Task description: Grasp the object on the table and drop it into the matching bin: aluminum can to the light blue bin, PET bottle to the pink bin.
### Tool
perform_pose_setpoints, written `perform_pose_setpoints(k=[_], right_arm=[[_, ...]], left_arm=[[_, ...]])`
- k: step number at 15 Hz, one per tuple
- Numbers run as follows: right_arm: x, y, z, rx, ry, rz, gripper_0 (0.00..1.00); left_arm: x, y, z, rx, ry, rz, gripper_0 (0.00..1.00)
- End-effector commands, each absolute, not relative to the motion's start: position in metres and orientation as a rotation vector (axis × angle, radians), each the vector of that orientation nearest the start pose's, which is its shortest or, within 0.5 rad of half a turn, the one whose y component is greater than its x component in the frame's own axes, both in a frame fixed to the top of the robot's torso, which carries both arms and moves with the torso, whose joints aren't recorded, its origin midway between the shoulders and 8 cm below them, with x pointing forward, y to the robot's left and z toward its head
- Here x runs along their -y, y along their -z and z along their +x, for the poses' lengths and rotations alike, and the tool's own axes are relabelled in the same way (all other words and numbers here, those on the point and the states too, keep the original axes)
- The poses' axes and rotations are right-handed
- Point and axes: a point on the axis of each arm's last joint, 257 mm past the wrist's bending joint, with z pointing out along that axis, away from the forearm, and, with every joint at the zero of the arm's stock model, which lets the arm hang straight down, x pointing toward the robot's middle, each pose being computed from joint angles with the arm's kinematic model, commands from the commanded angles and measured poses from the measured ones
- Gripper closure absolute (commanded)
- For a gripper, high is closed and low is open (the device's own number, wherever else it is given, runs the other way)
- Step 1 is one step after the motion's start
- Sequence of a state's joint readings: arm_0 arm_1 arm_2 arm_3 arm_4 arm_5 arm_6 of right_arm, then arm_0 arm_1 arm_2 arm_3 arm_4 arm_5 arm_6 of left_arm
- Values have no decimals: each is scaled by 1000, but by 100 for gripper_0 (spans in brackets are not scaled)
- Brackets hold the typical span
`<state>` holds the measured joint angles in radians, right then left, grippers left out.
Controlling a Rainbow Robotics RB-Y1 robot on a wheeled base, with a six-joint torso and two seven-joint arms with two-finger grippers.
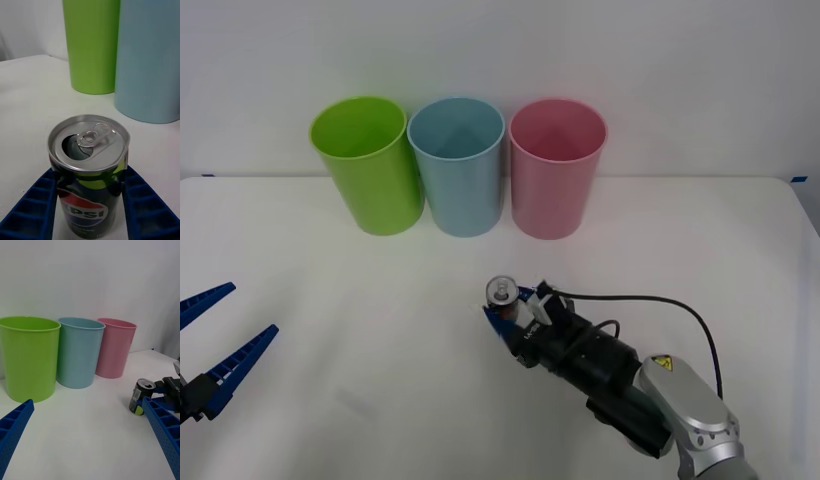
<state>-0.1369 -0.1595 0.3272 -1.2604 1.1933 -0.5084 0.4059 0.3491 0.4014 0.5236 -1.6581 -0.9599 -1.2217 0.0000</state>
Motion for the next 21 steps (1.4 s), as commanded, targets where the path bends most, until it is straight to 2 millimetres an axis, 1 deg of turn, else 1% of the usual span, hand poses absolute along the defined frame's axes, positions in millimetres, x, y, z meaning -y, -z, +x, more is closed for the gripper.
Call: perform_pose_setpoints(k=[1,5,8,12,14,18,21], right_arm=[[-3,306,475,-1526,-504,-780,100],[-6,300,476,-1517,-523,-769,100],[-9,291,476,-1497,-553,-762,100],[-8,253,477,-1423,-585,-751,100],[-5,237,476,-1402,-601,-747,100],[-7,195,469,-1361,-688,-721,100],[-3,173,463,-1344,-728,-721,100]], left_arm=[[-330,169,342,-1441,567,465,0],[-330,169,342,-1441,567,465,0],[-330,169,342,-1441,567,465,0],[-330,169,342,-1441,567,465,0],[-330,169,342,-1441,567,465,0],[-330,169,342,-1441,567,465,0],[-330,169,342,-1441,567,465,0]])
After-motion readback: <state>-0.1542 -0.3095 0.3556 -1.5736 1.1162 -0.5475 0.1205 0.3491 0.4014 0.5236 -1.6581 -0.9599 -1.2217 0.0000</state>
